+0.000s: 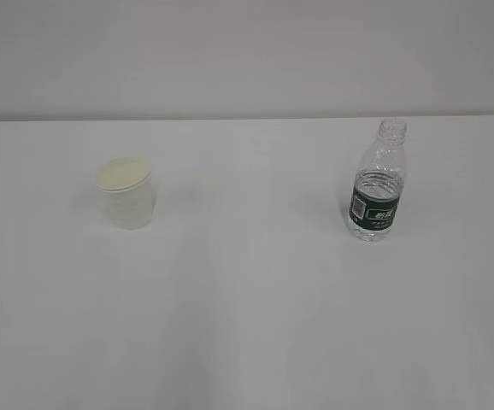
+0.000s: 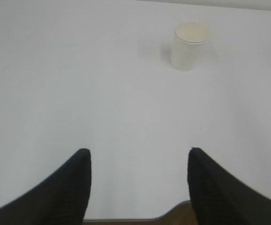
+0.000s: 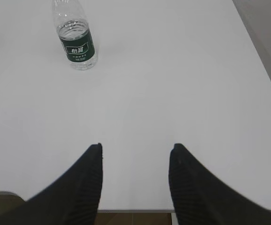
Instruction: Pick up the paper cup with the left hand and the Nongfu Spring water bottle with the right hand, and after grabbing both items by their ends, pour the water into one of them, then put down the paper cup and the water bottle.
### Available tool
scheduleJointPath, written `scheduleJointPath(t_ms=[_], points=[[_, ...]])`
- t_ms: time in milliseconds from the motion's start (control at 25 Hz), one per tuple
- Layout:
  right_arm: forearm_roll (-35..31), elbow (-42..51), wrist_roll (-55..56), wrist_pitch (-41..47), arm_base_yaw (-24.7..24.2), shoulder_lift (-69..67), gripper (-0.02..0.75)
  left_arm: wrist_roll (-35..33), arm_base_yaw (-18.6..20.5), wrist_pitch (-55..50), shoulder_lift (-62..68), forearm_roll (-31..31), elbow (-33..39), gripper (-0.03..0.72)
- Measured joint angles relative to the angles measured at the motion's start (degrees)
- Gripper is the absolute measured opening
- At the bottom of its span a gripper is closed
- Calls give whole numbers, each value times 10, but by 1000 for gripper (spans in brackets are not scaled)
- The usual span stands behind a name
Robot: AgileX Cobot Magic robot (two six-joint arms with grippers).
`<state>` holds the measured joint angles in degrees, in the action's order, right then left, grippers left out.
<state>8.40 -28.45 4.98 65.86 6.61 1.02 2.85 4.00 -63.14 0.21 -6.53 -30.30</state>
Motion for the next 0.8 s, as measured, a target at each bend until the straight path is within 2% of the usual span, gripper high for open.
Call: scheduleJointPath(t_ms=[800], points=[[0, 0, 0, 0, 0, 0, 349, 0, 0, 2, 0, 0, 0, 461]])
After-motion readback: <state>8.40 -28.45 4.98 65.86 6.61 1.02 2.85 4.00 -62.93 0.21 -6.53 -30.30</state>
